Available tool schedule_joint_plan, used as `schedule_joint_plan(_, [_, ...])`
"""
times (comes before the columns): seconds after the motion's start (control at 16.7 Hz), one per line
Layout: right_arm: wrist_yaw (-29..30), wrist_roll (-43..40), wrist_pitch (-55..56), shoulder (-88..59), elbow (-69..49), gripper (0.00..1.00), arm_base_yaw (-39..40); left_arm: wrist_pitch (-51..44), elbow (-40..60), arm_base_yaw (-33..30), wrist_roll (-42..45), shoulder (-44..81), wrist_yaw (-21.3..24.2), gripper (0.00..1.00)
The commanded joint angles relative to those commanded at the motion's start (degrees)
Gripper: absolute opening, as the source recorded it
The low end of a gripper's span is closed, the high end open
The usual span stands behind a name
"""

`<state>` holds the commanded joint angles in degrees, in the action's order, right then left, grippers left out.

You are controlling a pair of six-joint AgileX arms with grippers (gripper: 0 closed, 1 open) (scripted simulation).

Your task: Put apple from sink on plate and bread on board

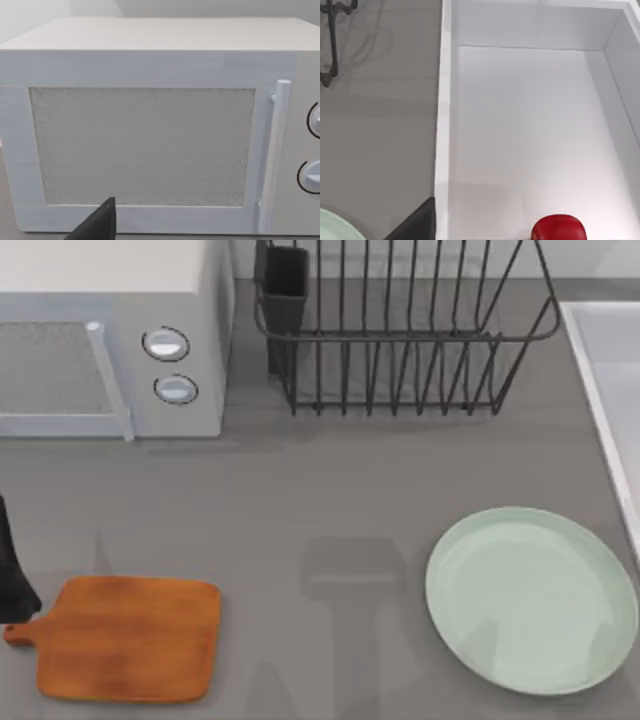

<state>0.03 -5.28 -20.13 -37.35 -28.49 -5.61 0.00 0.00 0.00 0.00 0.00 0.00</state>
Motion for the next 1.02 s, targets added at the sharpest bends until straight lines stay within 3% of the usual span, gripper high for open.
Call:
schedule_joint_plan(0.6, [0.04, -7.21, -27.51, -57.41, -38.94, 1.0, -7.66, 0.0, 0.0, 0.0, 0.0, 0.0, 0.0, 1.0])
schedule_joint_plan(1.02, [0.05, -9.6, -36.62, -76.04, -51.85, 1.0, -10.2, 0.0, 0.0, 0.0, 0.0, 0.0, 0.0, 1.0])
